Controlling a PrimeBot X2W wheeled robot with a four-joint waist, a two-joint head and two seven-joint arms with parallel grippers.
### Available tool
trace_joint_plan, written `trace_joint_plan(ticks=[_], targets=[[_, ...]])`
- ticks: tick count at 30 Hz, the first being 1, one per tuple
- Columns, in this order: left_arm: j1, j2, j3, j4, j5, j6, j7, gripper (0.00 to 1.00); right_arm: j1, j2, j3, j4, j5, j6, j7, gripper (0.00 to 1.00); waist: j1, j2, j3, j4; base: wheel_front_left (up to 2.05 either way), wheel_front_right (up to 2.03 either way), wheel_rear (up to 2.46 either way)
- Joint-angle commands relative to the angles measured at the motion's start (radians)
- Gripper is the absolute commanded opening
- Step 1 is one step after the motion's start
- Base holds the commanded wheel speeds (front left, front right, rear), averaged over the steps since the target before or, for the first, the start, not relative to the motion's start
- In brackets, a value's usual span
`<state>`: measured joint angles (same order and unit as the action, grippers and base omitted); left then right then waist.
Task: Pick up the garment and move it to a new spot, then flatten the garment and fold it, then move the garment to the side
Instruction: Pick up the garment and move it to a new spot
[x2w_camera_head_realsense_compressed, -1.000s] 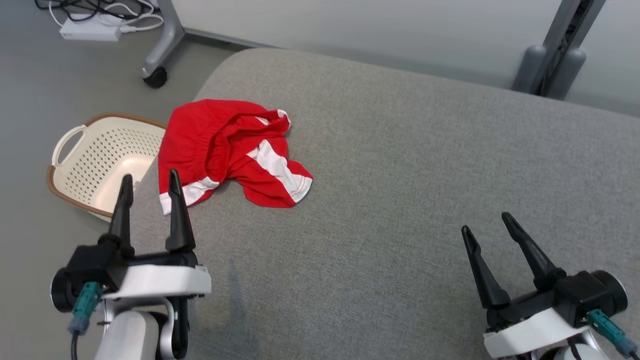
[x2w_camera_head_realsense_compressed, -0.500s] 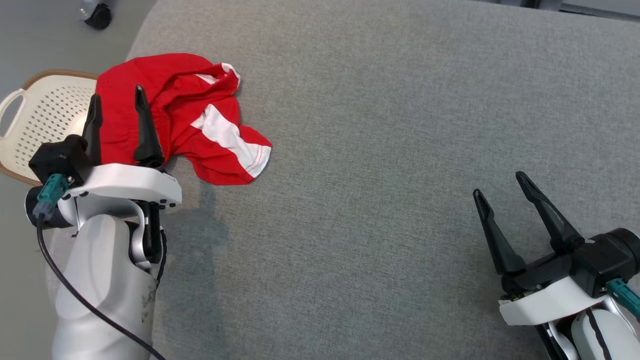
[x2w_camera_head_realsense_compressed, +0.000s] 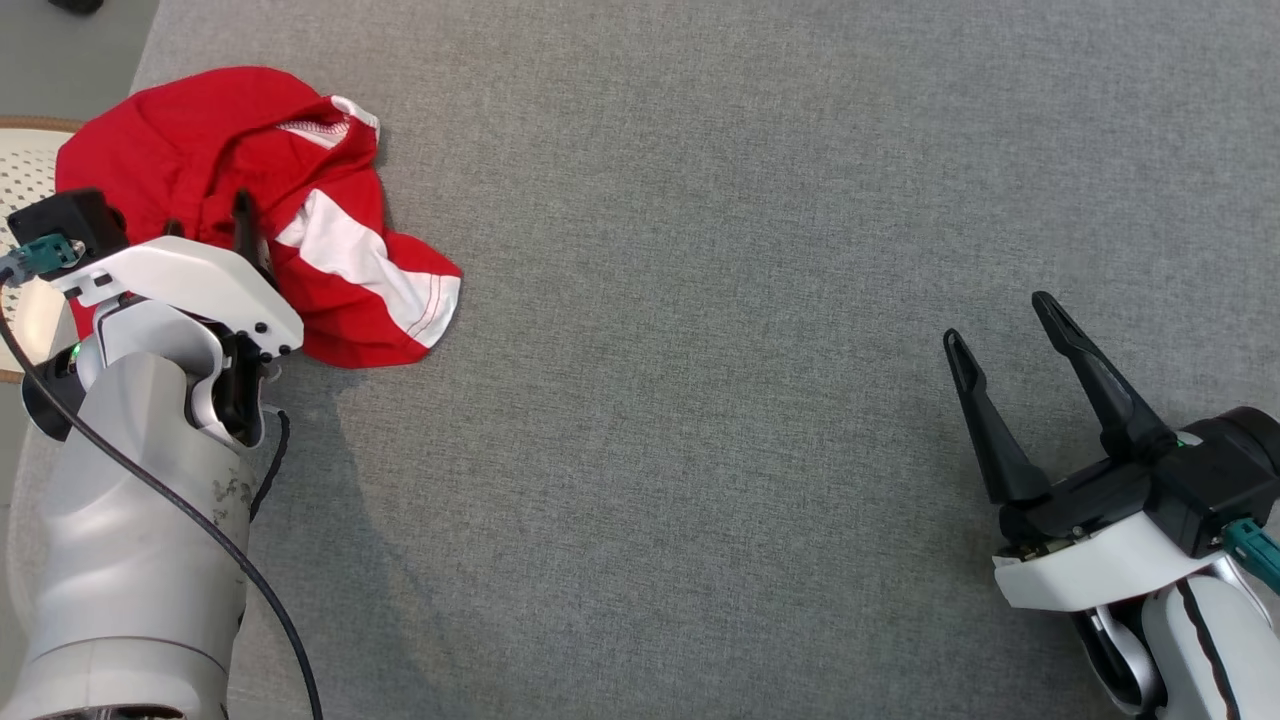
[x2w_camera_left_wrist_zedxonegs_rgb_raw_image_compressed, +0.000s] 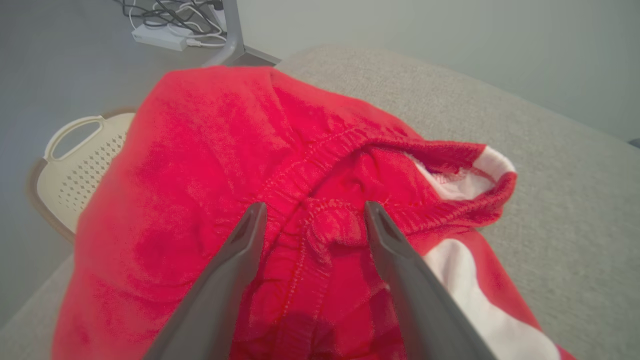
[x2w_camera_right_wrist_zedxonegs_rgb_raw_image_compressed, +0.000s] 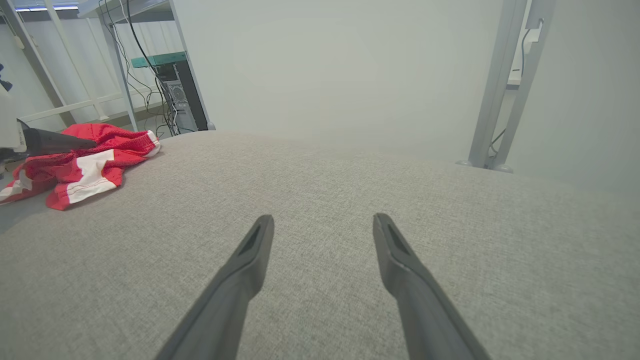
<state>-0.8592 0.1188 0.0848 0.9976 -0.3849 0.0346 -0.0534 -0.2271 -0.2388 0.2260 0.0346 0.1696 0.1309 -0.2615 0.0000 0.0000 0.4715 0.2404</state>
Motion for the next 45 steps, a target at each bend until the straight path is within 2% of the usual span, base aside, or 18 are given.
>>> trace_joint_plan(ticks=[1,7,12,13,14,15,16,17,21,24,31,37,45], targets=[[-0.031,0.014,0.004,0.049,-0.016,-0.013,0.045,1.00,-0.018,-0.004,-0.005,-0.009,0.007,0.000,-0.006,1.00,0.0000,0.0000,0.005,-0.006,0.00,0.00,0.00],[-0.063,0.024,-0.025,0.190,-0.025,-0.072,0.209,1.00,-0.031,0.000,-0.001,-0.006,0.010,0.000,-0.006,1.00,0.0000,0.0000,0.007,-0.014,0.00,0.00,0.00],[-0.073,0.028,-0.040,0.233,-0.024,-0.092,0.242,1.00,-0.030,0.006,0.003,-0.003,0.009,0.000,-0.006,1.00,0.0000,0.0000,0.009,-0.013,0.00,0.00,0.00],[-0.072,0.027,-0.040,0.239,-0.028,-0.092,0.244,0.42,-0.029,0.007,0.004,-0.003,0.009,0.000,-0.006,1.00,0.0000,0.0000,0.009,-0.013,0.00,0.00,0.00],[-0.070,0.026,-0.038,0.245,-0.030,-0.091,0.246,0.16,-0.028,0.007,0.004,-0.002,0.010,0.000,-0.006,1.00,0.0000,0.0000,0.010,-0.012,0.00,0.00,0.00],[-0.070,0.026,-0.040,0.249,-0.029,-0.088,0.241,0.12,-0.028,0.006,0.005,-0.001,0.012,0.000,-0.006,1.00,0.0000,0.0000,0.010,-0.012,0.00,0.00,0.00],[-0.070,0.026,-0.040,0.249,-0.029,-0.088,0.241,0.12,-0.028,0.006,0.005,-0.001,0.012,0.000,-0.006,1.00,0.0000,0.0000,0.010,-0.012,0.00,0.00,0.00],[-0.070,0.027,-0.042,0.252,-0.030,-0.088,0.236,0.00,-0.029,0.006,0.007,0.000,0.012,0.000,-0.006,1.00,0.0000,0.0000,0.010,-0.012,0.00,0.00,0.00],[-0.073,0.038,-0.047,0.233,-0.027,-0.102,0.159,0.00,-0.035,0.003,0.009,0.002,0.012,0.000,-0.006,1.00,0.0000,0.0000,0.009,-0.014,0.00,0.00,0.00],[-0.083,0.051,-0.053,0.204,-0.017,-0.103,0.068,0.00,-0.032,0.004,0.008,0.006,0.013,0.000,-0.006,1.00,0.0000,0.0000,0.002,-0.016,0.00,0.00,0.00],[-0.070,0.047,-0.070,0.136,-0.010,-0.136,-0.157,0.00,-0.023,0.022,0.006,0.021,0.017,0.000,-0.006,1.00,0.0000,0.0000,-0.042,-0.035,0.00,0.00,0.00],[-0.030,0.042,-0.131,0.031,0.026,-0.158,-0.207,0.00,-0.004,0.051,-0.025,0.026,0.021,0.000,-0.006,1.00,0.0000,0.0000,-0.109,-0.082,0.00,0.00,0.00],[0.060,0.036,-0.201,-0.129,0.065,-0.166,-0.212,0.00,0.016,0.088,-0.089,0.019,0.017,0.000,-0.006,1.00,0.0000,0.0000,-0.208,-0.198,0.00,0.00,0.00]])
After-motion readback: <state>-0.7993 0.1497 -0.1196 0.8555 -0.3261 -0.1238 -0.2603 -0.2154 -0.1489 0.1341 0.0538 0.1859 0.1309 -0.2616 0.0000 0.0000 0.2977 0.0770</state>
